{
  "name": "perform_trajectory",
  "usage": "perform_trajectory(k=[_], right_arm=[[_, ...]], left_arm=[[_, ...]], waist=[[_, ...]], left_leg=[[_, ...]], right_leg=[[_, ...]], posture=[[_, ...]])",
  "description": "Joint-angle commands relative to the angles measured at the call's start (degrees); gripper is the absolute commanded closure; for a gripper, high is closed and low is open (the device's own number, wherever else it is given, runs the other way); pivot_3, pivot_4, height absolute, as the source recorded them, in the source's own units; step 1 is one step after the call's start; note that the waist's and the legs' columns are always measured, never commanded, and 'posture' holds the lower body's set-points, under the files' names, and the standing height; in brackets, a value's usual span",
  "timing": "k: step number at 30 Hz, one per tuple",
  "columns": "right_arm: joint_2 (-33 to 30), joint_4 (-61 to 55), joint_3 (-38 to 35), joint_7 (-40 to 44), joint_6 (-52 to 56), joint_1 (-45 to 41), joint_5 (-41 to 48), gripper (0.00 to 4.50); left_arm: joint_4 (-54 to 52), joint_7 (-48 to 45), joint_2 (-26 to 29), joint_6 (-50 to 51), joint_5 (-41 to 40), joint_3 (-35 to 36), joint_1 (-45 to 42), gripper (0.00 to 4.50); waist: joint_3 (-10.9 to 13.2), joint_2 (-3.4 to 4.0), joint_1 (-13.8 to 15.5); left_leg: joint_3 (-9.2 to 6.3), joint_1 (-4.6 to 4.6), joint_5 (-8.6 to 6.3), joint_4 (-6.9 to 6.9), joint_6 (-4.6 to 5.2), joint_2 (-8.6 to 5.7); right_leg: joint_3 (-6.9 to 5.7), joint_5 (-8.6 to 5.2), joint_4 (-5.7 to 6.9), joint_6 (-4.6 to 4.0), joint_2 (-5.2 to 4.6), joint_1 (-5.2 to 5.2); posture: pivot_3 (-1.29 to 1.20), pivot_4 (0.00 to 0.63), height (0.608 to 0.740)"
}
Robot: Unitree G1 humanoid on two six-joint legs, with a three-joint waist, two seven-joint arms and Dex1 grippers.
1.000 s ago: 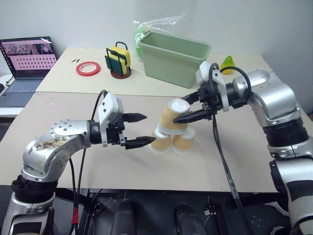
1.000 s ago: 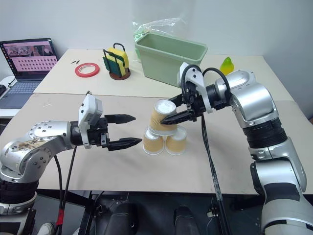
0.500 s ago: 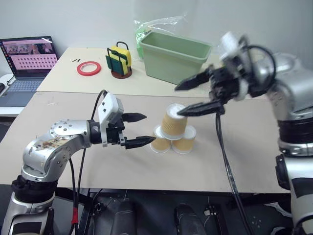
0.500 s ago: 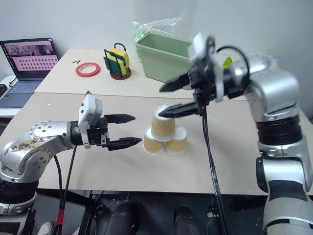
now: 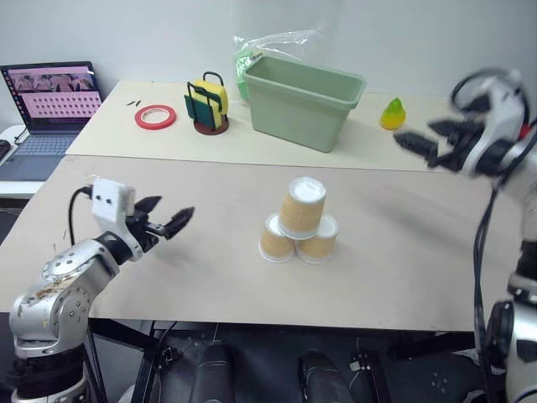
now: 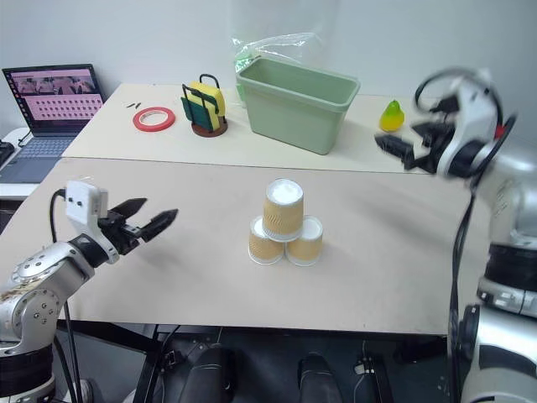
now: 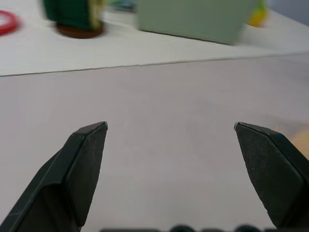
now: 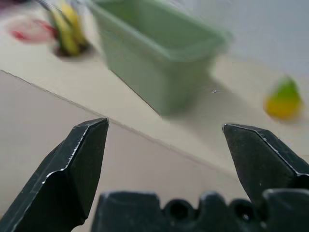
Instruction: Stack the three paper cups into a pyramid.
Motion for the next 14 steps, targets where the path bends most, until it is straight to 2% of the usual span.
perform_trajectory(k=[1, 3, 6, 9, 14], right_arm=[[5.57, -3.14, 1.20, -11.21, -4.91, 3.78, -6.04, 0.04], [9.62, -2.71, 0.03, -14.48, -6.97, 4.87, -6.29, 0.04], [15.05, -0.83, -0.85, -20.19, -16.12, 10.08, -9.07, 0.04], [20.99, -1.58, -5.60, -20.91, -19.89, 13.68, -4.14, 0.04], [22.58, -1.24, -6.24, -21.26, -21.63, 15.52, -3.61, 0.04]], left_arm=[[9.84, 12.06, -4.38, -10.93, 9.30, 1.60, -5.57, 0.00], [14.34, 16.07, -6.48, -15.82, 12.60, 1.76, -8.01, 0.00], [20.98, 23.16, -10.95, -24.65, 17.39, 2.13, -10.08, 0.00], [25.70, 25.07, -12.43, -29.67, 19.75, 1.59, -10.36, 0.00], [28.28, 25.15, -12.56, -33.51, 20.07, 1.61, -11.06, 0.00]], waist=[[0.00, -0.01, -0.06], [0.00, -0.03, -0.46], [0.00, -0.03, -0.45], [-0.01, -0.04, -0.15], [0.00, -0.04, -0.22]], left_leg=[[-0.01, 0.00, 0.00, 0.01, 0.00, 0.00], [-0.02, 0.01, 0.00, 0.02, 0.01, 0.00], [-0.06, -0.16, 0.01, 0.03, 0.00, -0.01], [-0.07, -0.21, -0.01, -0.01, 0.01, -0.02], [-0.08, -0.26, 0.04, 0.14, -0.07, -0.02]], right_leg=[[0.00, 0.00, 0.02, 0.01, 0.02, 0.00], [0.00, 0.02, 0.04, 0.02, 0.03, 0.01], [-0.01, 0.05, 0.02, 0.08, 0.04, -0.04], [-0.06, 0.04, -0.03, 0.08, 0.03, -0.04], [-0.06, 0.05, 0.17, 0.09, 0.03, -0.13]], posture=[[0.00, 0.150, 0.656], [0.00, 0.150, 0.656], [0.00, 0.150, 0.656], [0.00, 0.150, 0.656], [0.00, 0.150, 0.656]])
